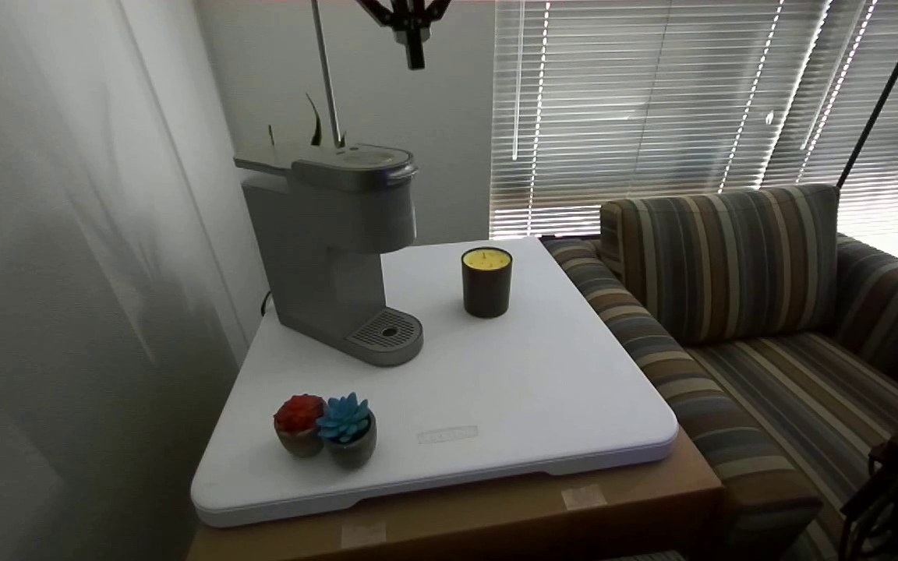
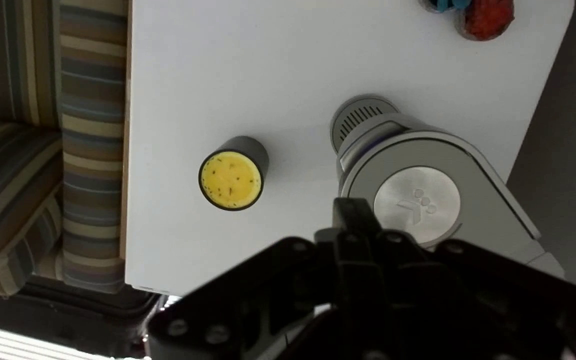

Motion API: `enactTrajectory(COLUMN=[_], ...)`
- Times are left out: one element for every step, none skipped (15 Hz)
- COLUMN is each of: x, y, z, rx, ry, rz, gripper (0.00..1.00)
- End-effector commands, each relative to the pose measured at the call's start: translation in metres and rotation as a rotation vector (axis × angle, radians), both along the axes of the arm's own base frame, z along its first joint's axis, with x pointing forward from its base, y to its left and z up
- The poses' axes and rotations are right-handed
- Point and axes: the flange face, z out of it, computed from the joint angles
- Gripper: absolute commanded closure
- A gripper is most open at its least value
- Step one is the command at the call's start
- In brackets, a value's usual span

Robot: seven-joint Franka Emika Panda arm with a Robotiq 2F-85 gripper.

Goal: Close the lid of the grey machine

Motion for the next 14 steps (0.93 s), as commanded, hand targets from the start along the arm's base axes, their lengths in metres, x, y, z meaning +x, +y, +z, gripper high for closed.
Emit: enactTrajectory(x=[0.0018, 0.0019, 0.0018, 0.0017, 0.0018, 0.0015, 0.0011, 0.0009, 0.0006, 0.0003, -0.0004, -0.0009, -0.0011, -0.0010], y=[-0.0117, -0.0127, -0.0130, -0.0137, -0.0127, -0.0111, -0.0100, -0.0086, -0.0075, -0.0065, -0.0071, -0.0065, -0.0066, -0.0064], z=[0.0104, 0.0123, 0.0137, 0.0140, 0.0153, 0.0164, 0.0170, 0.0172, 0.0174, 0.0174, 0.0177, 0.0166, 0.0164, 0.0162], rx=[0.015, 0.017, 0.020, 0.024, 0.031, 0.036, 0.042, 0.050, 0.060, 0.073, 0.082, 0.092, 0.102, 0.112], ry=[-0.007, -0.009, -0.009, -0.009, -0.007, -0.007, -0.005, -0.004, -0.003, -0.001, 0.004, 0.009, 0.010, 0.008], rz=[0.200, 0.255, 0.313, 0.369, 0.424, 0.481, 0.537, 0.594, 0.649, 0.702, 0.738, 0.763, 0.783, 0.803], gripper=[0.72, 0.68, 0.60, 0.53, 0.45, 0.39, 0.31, 0.25, 0.17, 0.11, 0.04, 0.00, 0.00, 0.00])
